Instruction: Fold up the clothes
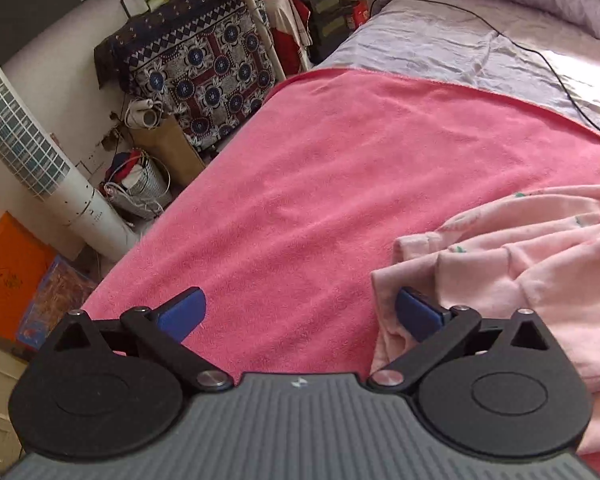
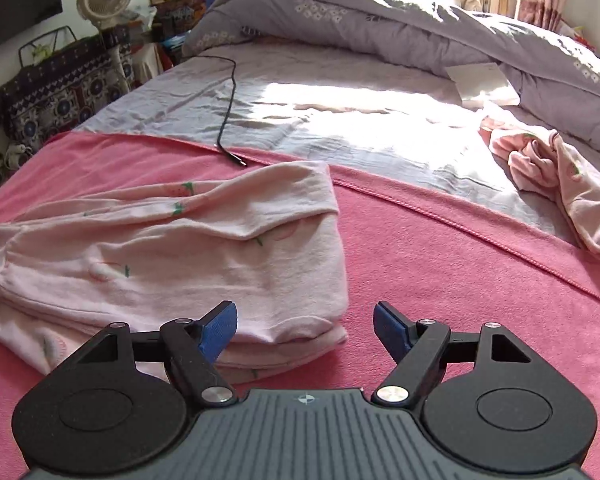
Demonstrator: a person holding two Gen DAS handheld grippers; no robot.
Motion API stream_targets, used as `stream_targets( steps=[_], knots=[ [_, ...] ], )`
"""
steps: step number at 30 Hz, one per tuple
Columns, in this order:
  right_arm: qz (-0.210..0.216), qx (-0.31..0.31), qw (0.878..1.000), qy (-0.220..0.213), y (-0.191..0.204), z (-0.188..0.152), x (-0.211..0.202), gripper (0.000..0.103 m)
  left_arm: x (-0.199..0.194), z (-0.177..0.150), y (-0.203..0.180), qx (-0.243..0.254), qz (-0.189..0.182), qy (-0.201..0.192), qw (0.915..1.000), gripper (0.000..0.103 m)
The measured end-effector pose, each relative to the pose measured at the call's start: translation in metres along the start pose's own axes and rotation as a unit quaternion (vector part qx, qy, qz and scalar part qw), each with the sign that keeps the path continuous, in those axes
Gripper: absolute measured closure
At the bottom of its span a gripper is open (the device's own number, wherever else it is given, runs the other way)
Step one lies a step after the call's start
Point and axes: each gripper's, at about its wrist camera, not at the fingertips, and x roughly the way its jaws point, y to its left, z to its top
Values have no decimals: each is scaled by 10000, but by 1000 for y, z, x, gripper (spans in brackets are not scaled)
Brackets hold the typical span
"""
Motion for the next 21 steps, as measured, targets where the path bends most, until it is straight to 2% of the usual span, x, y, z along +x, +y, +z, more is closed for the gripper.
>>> stream_targets(
  steps=[2,6,8,13,15,18,19,21],
  knots=[
    [-295,-833,9959,-172,9,-5,1,28,1,0,3,-88,-19,48,9999,0],
    [-277,-1297,9908,-255,16,-10,1,27,-3,4,1,-27,137,110,9998,0],
    [-260,-1513,9877,-293,20,-13,1,24,-19,6,-10,298,272,-152,9991,1],
    [-216,-2048,9778,-386,29,-19,1,22,-51,-6,-41,1058,-328,-624,9919,0],
    [-202,-2050,9778,-388,30,-18,2,20,-45,-12,-57,1477,-203,-526,9874,0],
    [-266,-2063,9775,-341,28,-18,7,16,-26,-18,-62,1436,-205,-338,9889,0],
    [-418,-2063,9771,-310,24,-19,10,15,-22,-16,-58,1285,-308,-252,9909,0],
    [-630,-1894,9796,-228,10,-22,14,5,-17,-13,-51,1023,-502,-107,9934,0]
  ],
)
